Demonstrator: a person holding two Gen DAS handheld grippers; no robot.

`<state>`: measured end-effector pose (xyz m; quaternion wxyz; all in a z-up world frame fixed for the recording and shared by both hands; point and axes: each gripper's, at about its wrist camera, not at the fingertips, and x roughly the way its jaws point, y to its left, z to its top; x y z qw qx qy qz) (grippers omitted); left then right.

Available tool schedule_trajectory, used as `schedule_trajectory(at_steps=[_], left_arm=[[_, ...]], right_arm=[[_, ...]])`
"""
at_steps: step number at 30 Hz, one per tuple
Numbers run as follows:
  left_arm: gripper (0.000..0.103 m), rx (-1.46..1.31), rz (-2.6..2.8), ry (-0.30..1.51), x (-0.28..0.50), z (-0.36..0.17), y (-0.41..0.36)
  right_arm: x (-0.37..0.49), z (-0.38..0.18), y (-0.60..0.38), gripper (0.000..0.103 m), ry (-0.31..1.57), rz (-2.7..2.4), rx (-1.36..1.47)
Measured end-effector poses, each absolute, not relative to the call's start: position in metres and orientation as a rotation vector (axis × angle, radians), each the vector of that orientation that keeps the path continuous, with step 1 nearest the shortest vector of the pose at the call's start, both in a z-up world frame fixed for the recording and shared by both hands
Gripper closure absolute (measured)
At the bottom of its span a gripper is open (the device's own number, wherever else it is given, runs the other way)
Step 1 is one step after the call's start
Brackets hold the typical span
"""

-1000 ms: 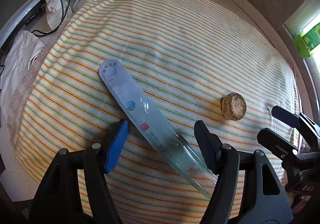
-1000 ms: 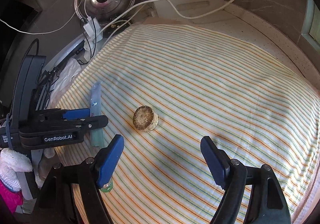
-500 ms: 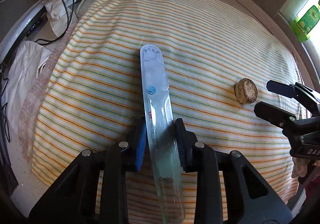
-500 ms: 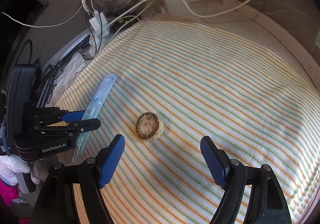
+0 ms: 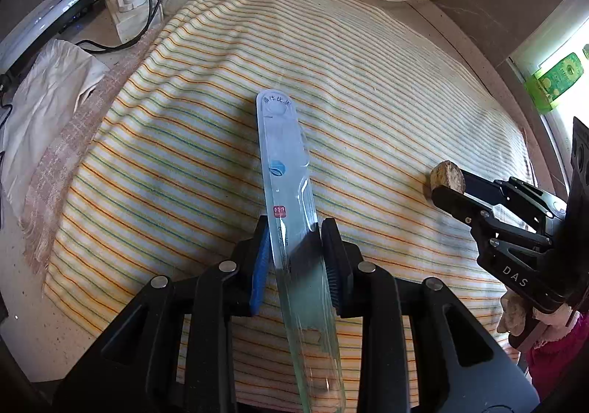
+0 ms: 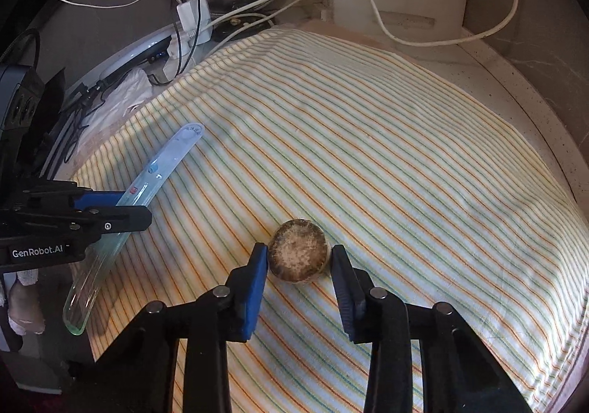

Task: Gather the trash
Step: 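Grasp the clear toothbrush case with the left tool while the right tool grasps the round cap, then carry the toothbrush case and round cap down over the blue basket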

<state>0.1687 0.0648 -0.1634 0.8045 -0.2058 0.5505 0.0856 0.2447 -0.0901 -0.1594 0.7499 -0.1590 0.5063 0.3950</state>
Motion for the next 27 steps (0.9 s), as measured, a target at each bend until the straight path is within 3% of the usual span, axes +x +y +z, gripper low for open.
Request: schedule_trajectory(at_steps=[27], left_arm=[[0.076,-0.391,0.079,1.108,0.07,-0.12,0.083]], right_arm=[[0.165,-0.103,-0.151,0.068,1.078,0.729,-0.054]])
